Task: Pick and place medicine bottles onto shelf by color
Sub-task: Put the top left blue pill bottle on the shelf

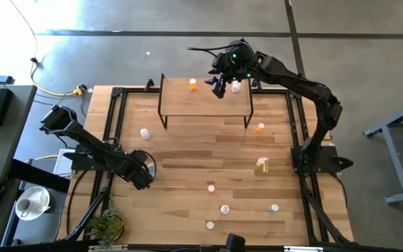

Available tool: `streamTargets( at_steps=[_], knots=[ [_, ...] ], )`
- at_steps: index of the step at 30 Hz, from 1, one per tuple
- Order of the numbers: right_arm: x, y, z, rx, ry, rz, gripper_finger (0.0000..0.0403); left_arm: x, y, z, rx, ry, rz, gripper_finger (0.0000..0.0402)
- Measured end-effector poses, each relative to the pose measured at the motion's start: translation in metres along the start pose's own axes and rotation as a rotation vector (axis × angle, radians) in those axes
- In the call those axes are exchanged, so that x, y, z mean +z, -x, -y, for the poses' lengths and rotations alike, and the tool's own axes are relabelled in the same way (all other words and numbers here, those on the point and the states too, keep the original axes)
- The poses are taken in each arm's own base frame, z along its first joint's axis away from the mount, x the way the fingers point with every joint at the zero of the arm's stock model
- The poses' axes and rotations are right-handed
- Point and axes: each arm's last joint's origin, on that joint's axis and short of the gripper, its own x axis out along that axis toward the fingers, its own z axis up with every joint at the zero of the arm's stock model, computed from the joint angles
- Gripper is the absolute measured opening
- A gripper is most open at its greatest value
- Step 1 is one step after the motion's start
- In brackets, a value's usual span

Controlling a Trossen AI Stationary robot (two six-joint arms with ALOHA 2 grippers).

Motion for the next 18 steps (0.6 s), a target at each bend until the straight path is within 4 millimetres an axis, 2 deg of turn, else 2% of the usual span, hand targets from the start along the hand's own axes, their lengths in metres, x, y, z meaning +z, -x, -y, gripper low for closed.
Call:
streamTargets(
  at_steps=[11, 18],
  knots=[
    [0.0, 0.0, 0.0, 0.0, 0.002, 0.0, 0.02, 0.007, 0.01, -0.011, -0.065, -0.032, 0.009, 0.0105],
    [0.0, 0.0, 0.0, 0.001, 0.003, 0.001, 0.02, 0.022, 0.038, -0.024, -0.183, -0.069, 0.109, 0.0105]
  ],
)
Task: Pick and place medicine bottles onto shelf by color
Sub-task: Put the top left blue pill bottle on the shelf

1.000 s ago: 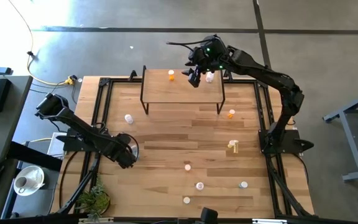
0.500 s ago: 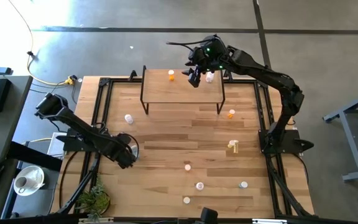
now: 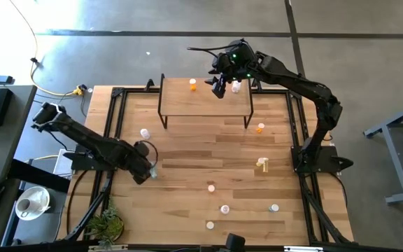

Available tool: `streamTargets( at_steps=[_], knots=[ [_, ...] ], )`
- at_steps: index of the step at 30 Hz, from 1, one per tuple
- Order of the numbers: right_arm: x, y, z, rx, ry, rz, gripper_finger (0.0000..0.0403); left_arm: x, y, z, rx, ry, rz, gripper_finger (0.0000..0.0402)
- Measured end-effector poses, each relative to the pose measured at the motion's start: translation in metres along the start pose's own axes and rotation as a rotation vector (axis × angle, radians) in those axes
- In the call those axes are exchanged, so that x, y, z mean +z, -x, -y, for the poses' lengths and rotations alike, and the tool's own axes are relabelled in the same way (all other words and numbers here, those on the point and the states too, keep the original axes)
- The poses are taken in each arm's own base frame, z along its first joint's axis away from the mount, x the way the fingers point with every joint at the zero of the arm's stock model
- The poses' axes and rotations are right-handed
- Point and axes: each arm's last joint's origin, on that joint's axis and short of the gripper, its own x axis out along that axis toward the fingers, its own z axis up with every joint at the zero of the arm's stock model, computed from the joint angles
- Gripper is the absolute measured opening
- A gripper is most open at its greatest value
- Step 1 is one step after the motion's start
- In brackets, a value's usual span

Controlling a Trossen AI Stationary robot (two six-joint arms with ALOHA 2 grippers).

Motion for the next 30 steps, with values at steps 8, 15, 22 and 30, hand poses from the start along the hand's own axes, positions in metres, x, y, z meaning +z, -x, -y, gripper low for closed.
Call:
streamTargets(
  at_steps=[8, 15, 22, 30],
  knots=[
    [0.0, 0.0, 0.0, 0.0, 0.026, 0.0, 0.02, 0.037, 0.044, -0.025, -0.087, -0.019, 0.171, 0.0104],
    [0.0, 0.0, 0.002, -0.043, 0.033, -0.007, 0.02, 0.079, 0.082, -0.055, -0.105, -0.067, 0.309, 0.0105],
    [-0.001, 0.0, 0.003, -0.101, 0.035, -0.018, 0.02, 0.124, 0.113, -0.086, -0.032, -0.092, 0.422, 0.0105],
    [-0.002, 0.0, 0.003, -0.098, 0.033, -0.032, 0.02, 0.181, 0.131, -0.12, 0.086, -0.091, 0.45, 0.0105]
  ],
)
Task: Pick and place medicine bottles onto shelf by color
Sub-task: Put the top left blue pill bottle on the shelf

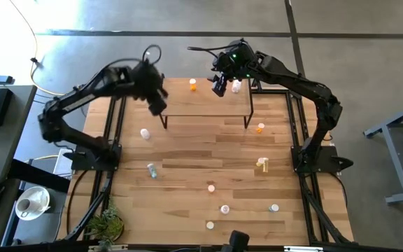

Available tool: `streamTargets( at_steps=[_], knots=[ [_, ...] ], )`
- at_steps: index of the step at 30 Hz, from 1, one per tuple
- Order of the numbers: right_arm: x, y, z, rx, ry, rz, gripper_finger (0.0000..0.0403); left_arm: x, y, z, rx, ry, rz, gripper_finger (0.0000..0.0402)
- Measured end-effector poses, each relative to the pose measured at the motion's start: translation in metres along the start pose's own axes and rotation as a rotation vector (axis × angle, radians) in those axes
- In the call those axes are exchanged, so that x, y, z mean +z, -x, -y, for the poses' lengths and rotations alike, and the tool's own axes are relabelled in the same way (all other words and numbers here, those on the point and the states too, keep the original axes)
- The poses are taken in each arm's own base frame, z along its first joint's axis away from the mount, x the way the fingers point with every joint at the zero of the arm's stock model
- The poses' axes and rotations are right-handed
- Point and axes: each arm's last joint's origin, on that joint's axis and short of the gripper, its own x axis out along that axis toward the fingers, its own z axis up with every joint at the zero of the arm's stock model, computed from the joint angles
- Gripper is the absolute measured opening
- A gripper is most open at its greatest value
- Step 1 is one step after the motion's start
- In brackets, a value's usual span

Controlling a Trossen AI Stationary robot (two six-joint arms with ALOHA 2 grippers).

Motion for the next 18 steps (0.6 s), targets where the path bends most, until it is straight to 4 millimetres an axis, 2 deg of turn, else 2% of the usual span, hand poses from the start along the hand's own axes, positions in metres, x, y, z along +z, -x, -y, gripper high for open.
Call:
streamTargets(
  at_steps=[6, 10, 18],
  knots=[
    [0.0, 0.0, 0.0, 0.0, 0.0, 0.0, 0.02, 0.039, -0.018, -0.026, 0.062, 0.002, -0.023, 0.0105],
    [0.0, 0.0, 0.0, 0.0, 0.0, 0.0, 0.02, 0.059, -0.033, -0.039, 0.083, 0.003, -0.079, 0.0106],
    [0.0, 0.0, 0.0, -0.001, -0.008, 0.0, 0.02, 0.08, -0.065, -0.042, 0.084, -0.028, -0.176, 0.0106]
  ],
)
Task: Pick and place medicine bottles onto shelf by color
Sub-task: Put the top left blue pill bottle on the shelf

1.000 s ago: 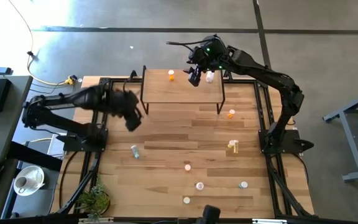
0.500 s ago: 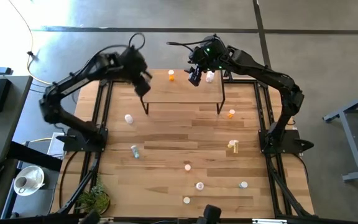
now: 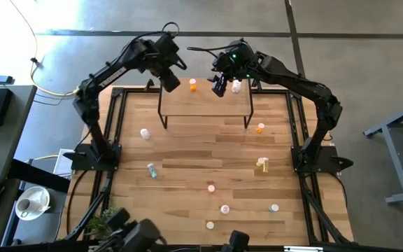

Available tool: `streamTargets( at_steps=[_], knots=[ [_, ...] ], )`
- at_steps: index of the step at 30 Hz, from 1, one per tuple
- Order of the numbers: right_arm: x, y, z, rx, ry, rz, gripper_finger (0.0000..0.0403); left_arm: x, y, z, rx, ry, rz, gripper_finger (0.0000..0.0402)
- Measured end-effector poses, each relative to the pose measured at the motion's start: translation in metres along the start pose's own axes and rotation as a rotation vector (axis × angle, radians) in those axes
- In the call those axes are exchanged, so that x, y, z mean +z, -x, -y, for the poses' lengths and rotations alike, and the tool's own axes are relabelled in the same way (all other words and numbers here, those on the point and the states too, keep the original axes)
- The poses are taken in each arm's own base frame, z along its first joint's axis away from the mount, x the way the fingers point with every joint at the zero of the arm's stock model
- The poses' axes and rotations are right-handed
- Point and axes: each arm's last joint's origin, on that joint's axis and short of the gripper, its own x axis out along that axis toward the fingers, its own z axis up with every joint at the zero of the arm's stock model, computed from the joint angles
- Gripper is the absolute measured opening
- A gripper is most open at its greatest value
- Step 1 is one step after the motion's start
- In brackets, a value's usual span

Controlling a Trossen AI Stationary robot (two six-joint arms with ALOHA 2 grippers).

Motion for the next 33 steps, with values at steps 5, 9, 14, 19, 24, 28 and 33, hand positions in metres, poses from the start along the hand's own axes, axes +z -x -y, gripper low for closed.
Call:
streamTargets(
  at_steps=[5, 9, 14, 19, 24, 28, 33],
  knots=[
    [0.0, 0.0, 0.0, 0.0, 0.0, 0.0, 0.02, 0.006, -0.02, 0.01, -0.012, -0.037, -0.061, 0.0106],
    [0.0, 0.0, 0.001, -0.02, -0.004, -0.004, 0.02, 0.007, -0.029, 0.014, -0.024, -0.052, -0.1, 0.0106],
    [-0.001, 0.0, 0.003, -0.105, -0.003, -0.019, 0.02, 0.008, -0.031, 0.018, -0.017, -0.06, -0.106, 0.0106],
    [-0.001, 0.0, 0.004, -0.128, -0.004, -0.024, 0.02, 0.007, -0.034, 0.023, -0.013, -0.06, -0.117, 0.0106],
    [-0.001, 0.0, 0.004, -0.128, -0.004, -0.024, 0.02, 0.004, -0.039, 0.027, 0.018, -0.078, -0.141, 0.0106],
    [-0.001, 0.0, 0.004, -0.128, -0.004, -0.023, 0.02, 0.005, -0.038, 0.032, 0.026, -0.075, -0.132, 0.0106],
    [-0.001, 0.0, 0.004, -0.127, -0.004, -0.023, 0.02, 0.006, -0.049, 0.042, 0.026, -0.108, -0.184, 0.0106]
  ],
)
